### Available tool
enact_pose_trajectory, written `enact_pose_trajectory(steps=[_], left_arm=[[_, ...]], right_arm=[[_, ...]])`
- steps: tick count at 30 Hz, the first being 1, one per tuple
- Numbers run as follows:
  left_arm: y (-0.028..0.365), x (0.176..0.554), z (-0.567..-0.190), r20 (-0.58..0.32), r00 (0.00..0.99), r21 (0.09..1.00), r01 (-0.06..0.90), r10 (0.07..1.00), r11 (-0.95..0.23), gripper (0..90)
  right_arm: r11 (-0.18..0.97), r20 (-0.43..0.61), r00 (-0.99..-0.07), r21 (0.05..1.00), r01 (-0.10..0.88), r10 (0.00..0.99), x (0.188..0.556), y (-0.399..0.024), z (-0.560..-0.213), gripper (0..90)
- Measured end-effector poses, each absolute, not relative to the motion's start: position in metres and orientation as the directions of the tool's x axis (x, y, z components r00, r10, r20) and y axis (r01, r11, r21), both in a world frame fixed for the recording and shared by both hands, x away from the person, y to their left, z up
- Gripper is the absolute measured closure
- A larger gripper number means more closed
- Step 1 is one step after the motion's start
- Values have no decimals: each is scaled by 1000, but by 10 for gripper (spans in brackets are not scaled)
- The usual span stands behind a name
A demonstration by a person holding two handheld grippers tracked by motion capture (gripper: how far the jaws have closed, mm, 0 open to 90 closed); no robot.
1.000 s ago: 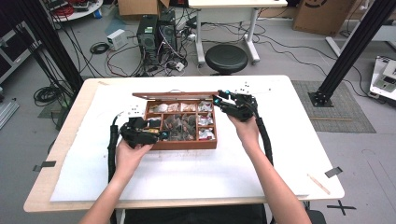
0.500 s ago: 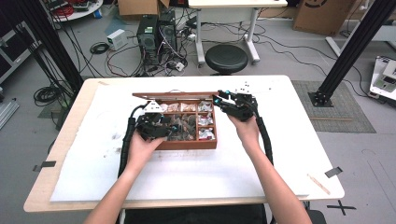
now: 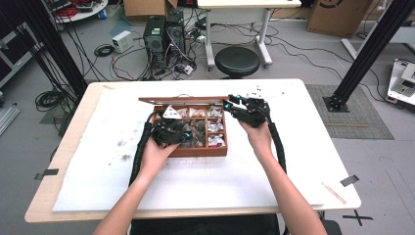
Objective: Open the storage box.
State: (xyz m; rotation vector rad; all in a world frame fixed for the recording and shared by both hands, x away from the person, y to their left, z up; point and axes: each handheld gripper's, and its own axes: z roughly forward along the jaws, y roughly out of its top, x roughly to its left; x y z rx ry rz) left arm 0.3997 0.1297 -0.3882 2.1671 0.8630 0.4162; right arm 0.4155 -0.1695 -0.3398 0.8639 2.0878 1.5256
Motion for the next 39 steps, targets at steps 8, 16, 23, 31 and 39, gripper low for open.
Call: enact_pose_trajectory(steps=[8, 16, 23, 31, 39], left_arm=[[127, 401, -387, 40, 720, 733, 450, 693, -510, 869], [132, 396, -381, 38, 724, 761, 426, 688, -490, 891], [137, 386, -370, 35, 746, 789, 388, 665, -476, 892], [151, 368, -352, 38, 767, 808, 354, 641, -471, 892], [184, 351, -333, 58, 761, 816, 336, 646, -470, 892]], right_arm=[[212, 26, -723, 948, 237, 691, 415, -169, -340, 651], [213, 24, -722, 948, 236, 691, 415, -169, -340, 651], [212, 25, -720, 948, 237, 693, 415, -169, -340, 651], [210, 24, -720, 949, 235, 694, 415, -169, -340, 651], [208, 27, -719, 949, 237, 694, 415, -169, -340, 651]])
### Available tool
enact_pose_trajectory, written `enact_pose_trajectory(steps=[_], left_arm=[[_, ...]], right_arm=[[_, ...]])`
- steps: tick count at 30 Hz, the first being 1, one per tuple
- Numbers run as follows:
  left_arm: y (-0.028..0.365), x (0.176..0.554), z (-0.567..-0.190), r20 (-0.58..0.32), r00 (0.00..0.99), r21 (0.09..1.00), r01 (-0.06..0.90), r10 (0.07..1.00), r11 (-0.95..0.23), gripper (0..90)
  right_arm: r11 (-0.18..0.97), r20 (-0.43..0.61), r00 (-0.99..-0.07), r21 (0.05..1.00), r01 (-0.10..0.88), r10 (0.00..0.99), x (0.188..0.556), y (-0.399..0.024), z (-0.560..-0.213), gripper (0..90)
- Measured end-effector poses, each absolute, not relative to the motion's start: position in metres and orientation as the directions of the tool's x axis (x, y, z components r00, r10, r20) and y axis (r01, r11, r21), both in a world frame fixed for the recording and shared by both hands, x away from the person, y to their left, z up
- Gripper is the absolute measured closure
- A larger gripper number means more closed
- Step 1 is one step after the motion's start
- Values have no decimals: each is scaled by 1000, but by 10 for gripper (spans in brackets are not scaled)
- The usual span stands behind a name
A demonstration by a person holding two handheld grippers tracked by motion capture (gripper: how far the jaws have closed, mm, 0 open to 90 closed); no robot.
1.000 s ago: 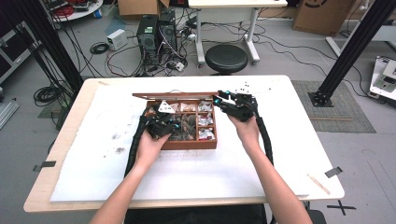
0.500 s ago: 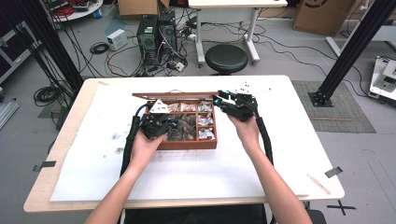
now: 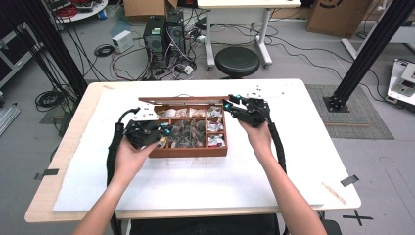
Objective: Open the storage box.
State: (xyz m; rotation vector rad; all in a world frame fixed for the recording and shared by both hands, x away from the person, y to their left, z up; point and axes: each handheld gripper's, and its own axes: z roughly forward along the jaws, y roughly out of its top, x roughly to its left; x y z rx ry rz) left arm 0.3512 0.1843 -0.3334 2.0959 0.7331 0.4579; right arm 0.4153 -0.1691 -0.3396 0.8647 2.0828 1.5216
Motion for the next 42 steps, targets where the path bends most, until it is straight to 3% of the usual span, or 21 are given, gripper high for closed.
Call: enact_pose_trajectory(steps=[9, 22, 42], left_arm=[[226, 343, -318, 75, 717, 827, 343, 693, -445, 892], [296, 349, -305, 89, 577, 836, 399, 811, -376, 893], [340, 363, -323, 51, 449, 824, 486, 892, -291, 894]], right_arm=[[208, 29, -719, 949, 239, 695, 415, -169, -340, 651], [208, 30, -720, 948, 240, 693, 415, -169, -340, 651], [209, 31, -720, 948, 242, 693, 416, -169, -340, 644]])
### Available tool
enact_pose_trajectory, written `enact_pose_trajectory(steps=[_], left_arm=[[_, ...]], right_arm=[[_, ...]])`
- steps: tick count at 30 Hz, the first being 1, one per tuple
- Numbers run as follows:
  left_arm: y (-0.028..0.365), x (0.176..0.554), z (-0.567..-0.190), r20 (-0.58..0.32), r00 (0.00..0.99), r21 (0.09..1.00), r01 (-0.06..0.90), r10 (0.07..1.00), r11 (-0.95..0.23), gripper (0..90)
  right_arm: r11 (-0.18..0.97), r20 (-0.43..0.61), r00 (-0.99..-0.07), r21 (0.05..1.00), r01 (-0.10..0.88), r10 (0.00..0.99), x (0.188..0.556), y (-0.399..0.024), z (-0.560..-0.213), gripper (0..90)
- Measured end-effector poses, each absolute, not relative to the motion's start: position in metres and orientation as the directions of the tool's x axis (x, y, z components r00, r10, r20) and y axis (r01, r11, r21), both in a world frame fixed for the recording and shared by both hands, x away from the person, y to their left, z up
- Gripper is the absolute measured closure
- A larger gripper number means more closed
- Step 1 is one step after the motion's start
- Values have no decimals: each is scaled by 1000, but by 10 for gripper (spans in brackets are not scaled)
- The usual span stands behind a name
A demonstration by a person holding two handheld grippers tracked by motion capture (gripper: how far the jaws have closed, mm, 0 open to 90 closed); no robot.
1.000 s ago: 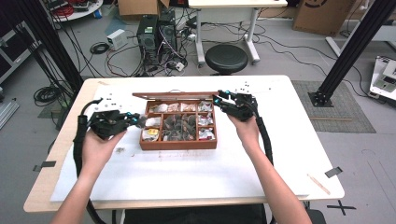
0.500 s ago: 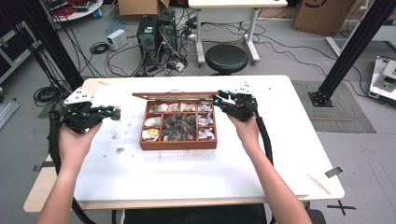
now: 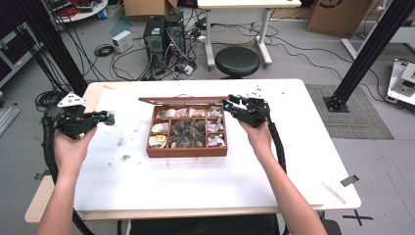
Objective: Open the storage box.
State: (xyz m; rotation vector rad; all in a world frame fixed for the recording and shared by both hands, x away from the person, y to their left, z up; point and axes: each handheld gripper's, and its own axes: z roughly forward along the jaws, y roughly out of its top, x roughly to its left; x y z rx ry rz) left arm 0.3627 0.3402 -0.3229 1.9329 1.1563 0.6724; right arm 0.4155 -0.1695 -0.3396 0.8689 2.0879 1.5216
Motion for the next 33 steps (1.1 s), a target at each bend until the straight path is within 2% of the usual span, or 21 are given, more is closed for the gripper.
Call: enact_pose_trajectory(steps=[28, 29, 32, 33], left_arm=[[340, 367, -340, 47, 442, 806, 513, 896, -295, 880], [339, 367, -340, 47, 433, 808, 513, 900, -289, 777], [340, 367, -339, 48, 421, 812, 512, 906, -281, 718], [340, 367, -339, 48, 414, 814, 512, 909, -276, 630]], right_arm=[[205, 35, -720, 948, 244, 693, 416, -170, -340, 637], [205, 37, -719, 948, 246, 694, 416, -170, -340, 638], [205, 37, -719, 947, 246, 694, 416, -170, -340, 637], [205, 37, -719, 947, 247, 694, 416, -170, -340, 637]])
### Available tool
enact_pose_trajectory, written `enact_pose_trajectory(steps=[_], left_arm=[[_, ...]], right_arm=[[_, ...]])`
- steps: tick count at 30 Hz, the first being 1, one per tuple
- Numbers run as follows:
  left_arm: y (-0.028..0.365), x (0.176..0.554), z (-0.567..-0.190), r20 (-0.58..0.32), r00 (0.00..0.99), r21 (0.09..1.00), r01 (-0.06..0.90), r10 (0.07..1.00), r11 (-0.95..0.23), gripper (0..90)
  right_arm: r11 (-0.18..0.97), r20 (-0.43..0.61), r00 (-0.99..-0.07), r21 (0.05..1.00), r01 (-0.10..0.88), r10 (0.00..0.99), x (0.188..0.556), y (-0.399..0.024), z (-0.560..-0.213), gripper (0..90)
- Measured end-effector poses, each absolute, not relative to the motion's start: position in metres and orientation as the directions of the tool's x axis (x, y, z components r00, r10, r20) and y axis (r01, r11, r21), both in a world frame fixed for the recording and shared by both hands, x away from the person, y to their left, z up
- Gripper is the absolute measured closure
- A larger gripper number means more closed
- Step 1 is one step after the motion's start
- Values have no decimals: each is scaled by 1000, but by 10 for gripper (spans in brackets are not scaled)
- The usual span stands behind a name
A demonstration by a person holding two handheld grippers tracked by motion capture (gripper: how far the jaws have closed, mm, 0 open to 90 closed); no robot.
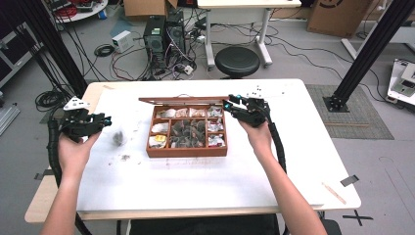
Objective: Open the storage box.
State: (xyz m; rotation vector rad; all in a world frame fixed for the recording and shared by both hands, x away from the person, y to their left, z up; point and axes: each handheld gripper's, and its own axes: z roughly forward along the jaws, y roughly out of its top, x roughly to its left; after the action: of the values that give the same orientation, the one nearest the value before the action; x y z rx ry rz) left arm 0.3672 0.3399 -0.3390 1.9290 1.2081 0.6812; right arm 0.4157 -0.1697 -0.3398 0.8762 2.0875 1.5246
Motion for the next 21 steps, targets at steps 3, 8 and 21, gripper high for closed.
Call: enact_pose_trajectory(steps=[3, 8, 21], left_arm=[[340, 367, -338, 44, 407, 820, 506, 913, -265, 585], [334, 363, -333, 39, 430, 841, 474, 902, -262, 496], [305, 354, -329, 22, 504, 886, 390, 864, -251, 406]], right_arm=[[203, 38, -718, 948, 247, 695, 416, -170, -340, 637], [203, 36, -719, 948, 244, 694, 416, -170, -340, 637], [203, 40, -718, 947, 248, 695, 417, -169, -339, 637]])
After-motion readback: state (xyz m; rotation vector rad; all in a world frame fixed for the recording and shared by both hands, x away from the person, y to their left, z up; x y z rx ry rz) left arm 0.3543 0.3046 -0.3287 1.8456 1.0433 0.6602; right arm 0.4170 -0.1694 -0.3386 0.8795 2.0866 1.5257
